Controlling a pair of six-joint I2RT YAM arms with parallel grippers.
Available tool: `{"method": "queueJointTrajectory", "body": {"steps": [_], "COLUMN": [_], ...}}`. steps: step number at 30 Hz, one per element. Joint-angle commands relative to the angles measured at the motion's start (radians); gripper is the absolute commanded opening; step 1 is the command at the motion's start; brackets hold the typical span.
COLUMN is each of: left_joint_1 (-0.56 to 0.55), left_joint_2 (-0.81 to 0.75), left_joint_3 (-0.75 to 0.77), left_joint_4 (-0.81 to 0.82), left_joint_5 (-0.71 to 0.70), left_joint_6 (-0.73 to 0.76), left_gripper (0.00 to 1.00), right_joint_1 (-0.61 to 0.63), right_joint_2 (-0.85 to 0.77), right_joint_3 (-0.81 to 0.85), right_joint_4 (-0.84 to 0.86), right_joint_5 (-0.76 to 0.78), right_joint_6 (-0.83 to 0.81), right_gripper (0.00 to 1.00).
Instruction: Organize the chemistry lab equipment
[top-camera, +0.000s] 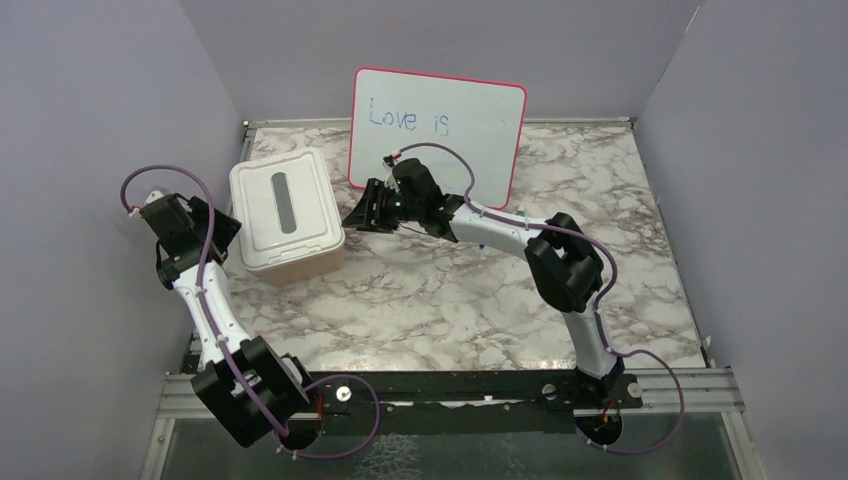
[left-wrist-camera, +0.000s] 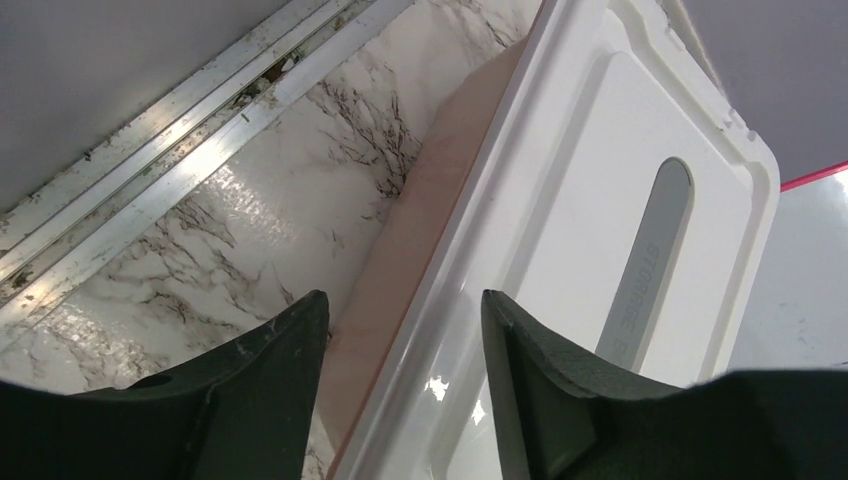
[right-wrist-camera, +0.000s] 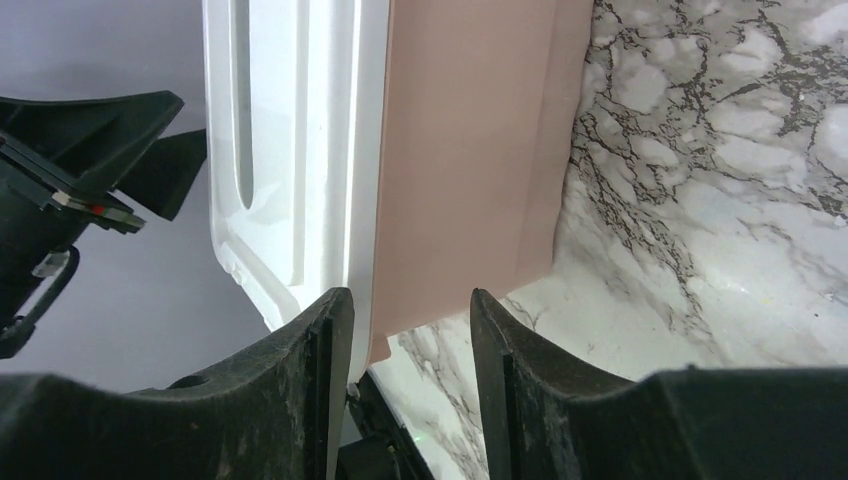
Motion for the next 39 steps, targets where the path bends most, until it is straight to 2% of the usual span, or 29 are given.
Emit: {"method": "queueJointTrajectory", "body": {"steps": [1,3,6,8,13,17,21,25,32,39], "left_joint_1": [0.007,0.004,-0.031,-0.088,-0.292,-0.369,-0.388,-0.388,-0.388,-0.39], "left_joint_2": [-0.011,-0.026,-0.014,0.015,0.125,0.247,0.343,0.426,0.521,0.46], "left_joint_3": [0.058,0.083,0.133,0.172,0.254,0.305,0.355,0.399,0.396,0.422], "left_joint_4": [-0.028,-0.024,-0.006,-0.005,-0.006,-0.014,-0.03,-0.032,-0.053,-0.052], "left_joint_5": [-0.058,-0.081,-0.044,-0.055,-0.185,-0.271,-0.378,-0.413,-0.339,-0.234], "left_joint_6": [0.055,0.066,0.08,0.094,0.135,0.121,0.108,0.145,0.205,0.221], "left_gripper": [0.53,0.48,0.47,0.48,0.52,0.55,0.59,0.62,0.62,0.61], "right_joint_1": [0.005,0.006,0.005,0.006,0.006,0.006,0.005,0.006,0.006,0.006], "right_joint_2": [-0.017,-0.034,-0.088,-0.131,-0.228,-0.312,-0.406,-0.495,-0.592,-0.701], "right_joint_3": [0.042,0.033,-0.007,-0.039,-0.092,-0.12,-0.149,-0.207,-0.208,-0.254], "right_joint_4": [-0.049,-0.044,-0.022,-0.01,-0.035,-0.109,-0.201,-0.272,-0.38,-0.468], "right_joint_5": [0.007,0.004,0.023,0.067,0.13,0.163,0.198,0.243,0.287,0.377], "right_joint_6": [-0.08,-0.097,-0.112,-0.112,-0.121,-0.153,-0.191,-0.198,-0.143,-0.141], "right_gripper": [0.51,0.51,0.51,0.51,0.51,0.51,0.51,0.51,0.51,0.51]}}
